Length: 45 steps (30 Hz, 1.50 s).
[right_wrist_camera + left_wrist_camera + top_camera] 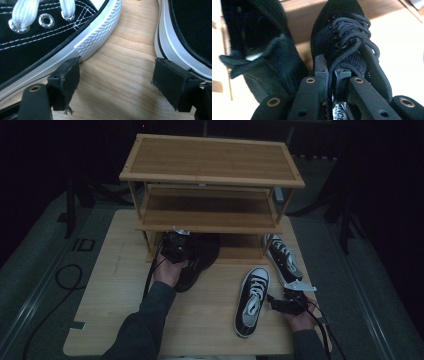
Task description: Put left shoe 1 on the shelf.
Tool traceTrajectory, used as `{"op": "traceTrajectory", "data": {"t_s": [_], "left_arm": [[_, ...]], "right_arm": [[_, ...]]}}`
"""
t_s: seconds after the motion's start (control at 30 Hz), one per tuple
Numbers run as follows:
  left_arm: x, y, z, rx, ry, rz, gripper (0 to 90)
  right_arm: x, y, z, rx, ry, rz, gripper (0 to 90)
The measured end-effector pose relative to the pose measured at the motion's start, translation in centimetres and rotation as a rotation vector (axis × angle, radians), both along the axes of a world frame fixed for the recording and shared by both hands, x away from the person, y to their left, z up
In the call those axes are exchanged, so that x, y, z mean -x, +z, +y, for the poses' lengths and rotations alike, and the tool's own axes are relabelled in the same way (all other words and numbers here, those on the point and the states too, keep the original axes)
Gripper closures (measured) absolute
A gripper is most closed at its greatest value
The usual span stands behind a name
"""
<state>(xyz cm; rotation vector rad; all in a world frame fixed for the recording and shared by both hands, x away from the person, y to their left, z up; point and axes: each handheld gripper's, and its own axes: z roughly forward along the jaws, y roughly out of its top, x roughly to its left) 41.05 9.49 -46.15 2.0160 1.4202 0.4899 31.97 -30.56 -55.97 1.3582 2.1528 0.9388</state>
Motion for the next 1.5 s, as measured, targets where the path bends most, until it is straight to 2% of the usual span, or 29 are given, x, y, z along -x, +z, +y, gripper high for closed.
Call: {"op": "traceTrajectory", "data": {"t_s": [0.17, 0.3, 0.4, 0.5, 0.6, 0.7, 0.77, 0.87, 0.93, 1.03, 1.13, 1.2, 1.33, 1.5], "left_arm": [[-0.1, -0.5, -0.1, -0.013, 0.027, -0.001, 84.3], [-0.3, -0.9, 0.3, -0.008, 0.030, 0.011, 84.1], [-0.2, -1.0, 0.5, -0.006, 0.013, 0.013, 82.0], [-0.1, -1.0, 0.5, -0.006, -0.023, 0.024, 73.6], [0.2, -1.0, 0.6, -0.035, -0.047, 0.030, 63.5], [0.6, -0.9, 0.9, -0.021, -0.058, 0.027, 58.8], [1.6, -0.4, 1.5, -0.007, -0.067, -0.016, 57.5], [2.8, 0.3, 2.1, 0.009, -0.081, -0.053, 57.0], [3.5, 0.8, 2.6, 0.036, -0.099, -0.070, 56.8], [4.7, 1.9, 3.4, 0.062, -0.114, -0.103, 61.2], [5.8, 2.8, 4.4, 0.076, -0.113, -0.133, 84.5], [6.3, 3.1, 4.8, 0.070, -0.121, -0.132, 89.7], [7.0, 2.7, 5.5, 0.058, -0.117, -0.105, 90.0], [7.4, 1.1, 6.4, 0.072, -0.125, -0.073, 89.9]], "right_arm": [[0.0, 0.0, 0.0, 0.000, 0.000, 0.000, 21.6], [0.0, 0.0, 0.0, 0.000, 0.000, 0.000, 21.6], [0.0, 0.0, 0.0, 0.000, 0.000, 0.000, 21.6], [0.0, 0.0, 0.0, 0.000, 0.001, 0.000, 21.6], [0.0, 0.0, 0.0, 0.000, 0.001, 0.000, 21.6], [0.0, 0.0, 0.0, 0.000, 0.000, 0.000, 21.6], [0.0, 0.0, 0.0, 0.000, 0.001, 0.000, 21.6], [0.0, 0.0, 0.0, 0.000, 0.001, 0.000, 21.6], [0.0, 0.0, 0.0, 0.001, 0.000, 0.000, 21.6], [0.0, 0.0, 0.0, 0.001, 0.001, 0.000, 21.6], [0.0, 0.0, 0.0, 0.000, 0.000, 0.000, 21.6], [0.0, 0.0, 0.0, 0.001, 0.000, 0.000, 21.6], [0.0, 0.0, 0.0, 0.000, 0.000, 0.000, 21.6], [0.0, 0.0, 0.0, 0.002, 0.001, -0.002, 21.6]]}}
